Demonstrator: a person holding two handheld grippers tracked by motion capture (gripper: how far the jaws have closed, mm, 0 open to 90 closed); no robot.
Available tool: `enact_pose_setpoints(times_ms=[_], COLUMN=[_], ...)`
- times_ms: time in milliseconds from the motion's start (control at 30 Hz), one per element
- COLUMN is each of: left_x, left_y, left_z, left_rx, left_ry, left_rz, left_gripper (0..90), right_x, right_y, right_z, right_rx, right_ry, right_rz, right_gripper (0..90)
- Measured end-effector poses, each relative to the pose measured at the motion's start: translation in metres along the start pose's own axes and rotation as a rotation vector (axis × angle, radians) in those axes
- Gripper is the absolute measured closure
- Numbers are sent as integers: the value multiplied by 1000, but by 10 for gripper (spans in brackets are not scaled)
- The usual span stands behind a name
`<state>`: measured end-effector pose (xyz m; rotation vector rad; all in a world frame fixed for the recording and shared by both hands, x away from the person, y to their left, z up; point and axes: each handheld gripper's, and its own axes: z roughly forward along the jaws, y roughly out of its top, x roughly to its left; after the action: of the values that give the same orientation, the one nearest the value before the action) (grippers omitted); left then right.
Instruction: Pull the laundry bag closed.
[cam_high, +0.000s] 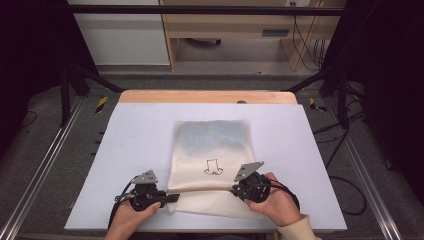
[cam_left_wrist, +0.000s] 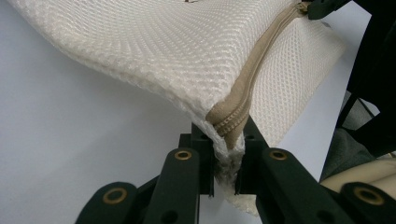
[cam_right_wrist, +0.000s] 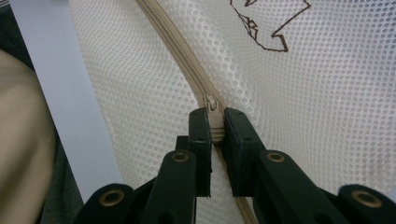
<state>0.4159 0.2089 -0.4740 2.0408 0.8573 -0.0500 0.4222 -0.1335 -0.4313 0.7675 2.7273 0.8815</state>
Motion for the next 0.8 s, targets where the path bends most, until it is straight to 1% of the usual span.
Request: enact_pose_setpoints(times_ms=[33, 100, 133, 467, 500, 600, 733, 800], left_x=[0, 0, 0, 0, 0, 0, 0, 0], left_y=[0, 0, 0, 0, 0, 0, 0, 0], left_z=[0, 0, 0, 0, 0, 0, 0, -1], left_rx=[-1, 0, -1, -2, -1, -1, -2, -2], left_ry=[1, 1, 0, 4, 2, 2, 4, 3], left_rz=[1, 0, 0, 3, 2, 0, 0, -1], left_gripper=[811, 811, 811, 811, 812, 811, 811, 811], right_x=[0, 0, -1, -3, -4, -4, -5, -5], right_y=[-1, -2, -2, -8, -9, -10, -13, -15], right_z=[0, -2, -1, -5, -5, -6, -8, -8], right_rx=[-7, 2, -5, -3, -10, -8, -7, -11], right_ry=[3, 0, 1, -2, -2, -5, -9, -8], right_rz=[0, 7, 8, 24, 20, 19, 28, 41], right_gripper=[820, 819, 819, 819, 819, 819, 819, 819])
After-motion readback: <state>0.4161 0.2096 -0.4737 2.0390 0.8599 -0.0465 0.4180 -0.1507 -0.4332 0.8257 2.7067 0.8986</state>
